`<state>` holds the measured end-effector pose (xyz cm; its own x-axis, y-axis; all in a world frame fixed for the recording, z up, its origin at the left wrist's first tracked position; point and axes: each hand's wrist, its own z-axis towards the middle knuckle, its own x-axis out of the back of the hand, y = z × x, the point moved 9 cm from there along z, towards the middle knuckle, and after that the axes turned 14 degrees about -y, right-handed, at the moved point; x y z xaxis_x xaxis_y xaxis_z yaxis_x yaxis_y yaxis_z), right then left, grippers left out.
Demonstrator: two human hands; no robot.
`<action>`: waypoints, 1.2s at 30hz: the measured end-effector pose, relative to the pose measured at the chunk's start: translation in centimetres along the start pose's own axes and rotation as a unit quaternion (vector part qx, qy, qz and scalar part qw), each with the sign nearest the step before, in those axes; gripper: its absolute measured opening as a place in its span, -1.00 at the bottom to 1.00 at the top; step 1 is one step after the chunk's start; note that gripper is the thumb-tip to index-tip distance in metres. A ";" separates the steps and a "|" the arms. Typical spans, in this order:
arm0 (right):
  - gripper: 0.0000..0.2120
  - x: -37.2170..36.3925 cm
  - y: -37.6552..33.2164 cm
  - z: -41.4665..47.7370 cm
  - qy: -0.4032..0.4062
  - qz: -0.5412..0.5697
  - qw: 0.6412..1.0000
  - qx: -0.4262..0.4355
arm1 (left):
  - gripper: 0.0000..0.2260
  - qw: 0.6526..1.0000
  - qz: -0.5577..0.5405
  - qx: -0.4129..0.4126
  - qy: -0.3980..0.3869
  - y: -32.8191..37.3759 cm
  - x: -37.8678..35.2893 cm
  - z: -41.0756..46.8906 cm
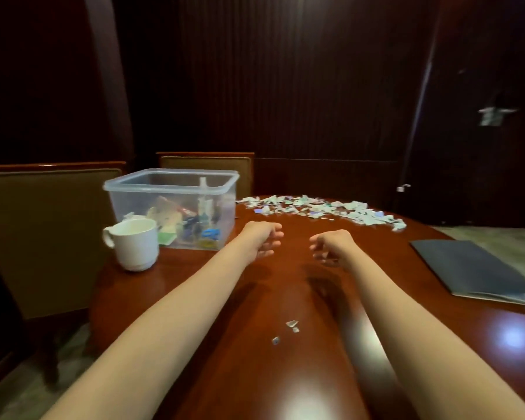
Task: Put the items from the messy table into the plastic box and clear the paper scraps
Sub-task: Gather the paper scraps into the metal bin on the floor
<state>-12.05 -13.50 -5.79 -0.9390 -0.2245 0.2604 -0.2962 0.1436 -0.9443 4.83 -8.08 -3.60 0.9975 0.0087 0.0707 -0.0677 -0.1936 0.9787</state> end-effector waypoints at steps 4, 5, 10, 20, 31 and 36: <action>-0.84 5.9 2.6 0.8 0.059 -0.006 0.998 -0.030 | -0.72 0.999 0.022 0.012 -0.042 -0.2 -5.0 3.6; -0.84 7.2 3.3 1.1 0.069 -0.006 0.997 -0.037 | -0.73 0.998 0.026 0.015 -0.050 -0.4 -6.0 4.4; -0.82 11.7 5.7 3.2 0.096 -0.074 0.992 -0.032 | -0.78 0.997 0.036 0.028 -0.067 -1.4 -9.5 8.7; -0.69 16.5 5.2 10.8 0.136 -0.309 0.941 -0.020 | -0.83 0.994 0.089 -0.034 -0.046 -0.9 -12.3 18.3; -0.39 22.1 5.6 22.1 0.170 -0.403 0.895 -0.083 | -0.83 0.974 0.207 -0.087 0.010 -1.1 -8.0 24.6; -0.34 21.8 5.4 26.1 0.145 -0.401 0.897 -0.114 | -0.82 0.970 0.210 -0.124 0.015 -1.0 -7.3 25.0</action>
<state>-29.53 -42.76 -10.50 -0.4045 -0.0886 0.9102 -0.8940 0.2481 -0.3732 -1.86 -32.51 -9.90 0.8802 0.0102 0.4745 -0.4742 0.0564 0.8786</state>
